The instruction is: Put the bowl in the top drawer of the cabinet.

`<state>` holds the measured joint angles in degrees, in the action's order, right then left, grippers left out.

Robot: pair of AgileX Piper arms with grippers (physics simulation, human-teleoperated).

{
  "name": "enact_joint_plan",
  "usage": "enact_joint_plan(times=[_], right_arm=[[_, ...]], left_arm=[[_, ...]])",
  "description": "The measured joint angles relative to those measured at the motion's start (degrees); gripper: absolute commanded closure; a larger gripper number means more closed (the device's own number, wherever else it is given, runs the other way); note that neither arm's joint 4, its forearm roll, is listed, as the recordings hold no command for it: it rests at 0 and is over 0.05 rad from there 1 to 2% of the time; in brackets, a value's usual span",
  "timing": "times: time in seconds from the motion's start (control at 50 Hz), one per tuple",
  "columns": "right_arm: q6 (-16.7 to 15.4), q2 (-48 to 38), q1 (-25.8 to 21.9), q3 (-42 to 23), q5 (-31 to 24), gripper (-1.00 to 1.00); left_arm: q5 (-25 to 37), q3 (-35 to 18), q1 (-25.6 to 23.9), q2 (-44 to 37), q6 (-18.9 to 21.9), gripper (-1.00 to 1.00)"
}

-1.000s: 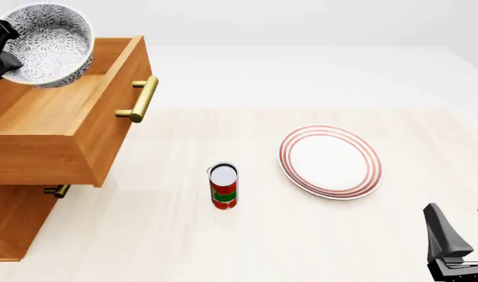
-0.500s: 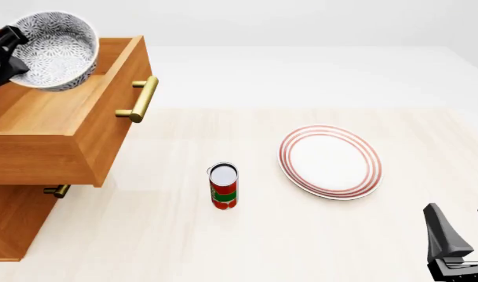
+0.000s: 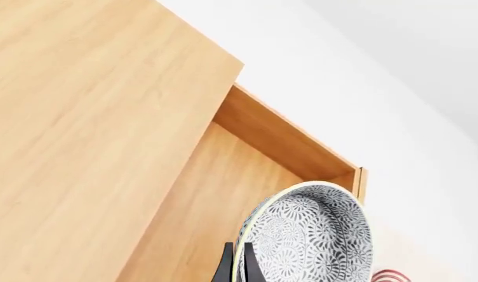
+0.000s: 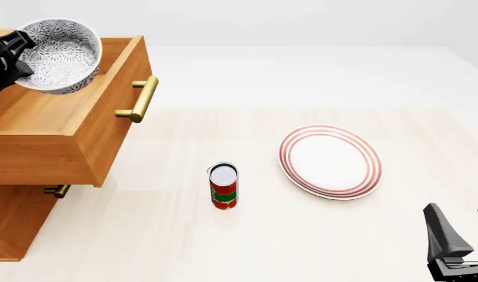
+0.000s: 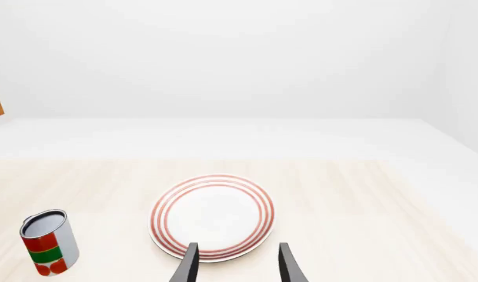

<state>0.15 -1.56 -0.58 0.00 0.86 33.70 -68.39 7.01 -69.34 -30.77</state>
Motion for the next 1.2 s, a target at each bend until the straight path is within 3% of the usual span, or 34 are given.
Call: enact_joint_plan(times=[1.2], right_arm=[[0.0,0.0,0.0,0.0,0.0,-1.0]], left_arm=[[1.4,-5.0,1.3,-7.1,3.4,1.0]])
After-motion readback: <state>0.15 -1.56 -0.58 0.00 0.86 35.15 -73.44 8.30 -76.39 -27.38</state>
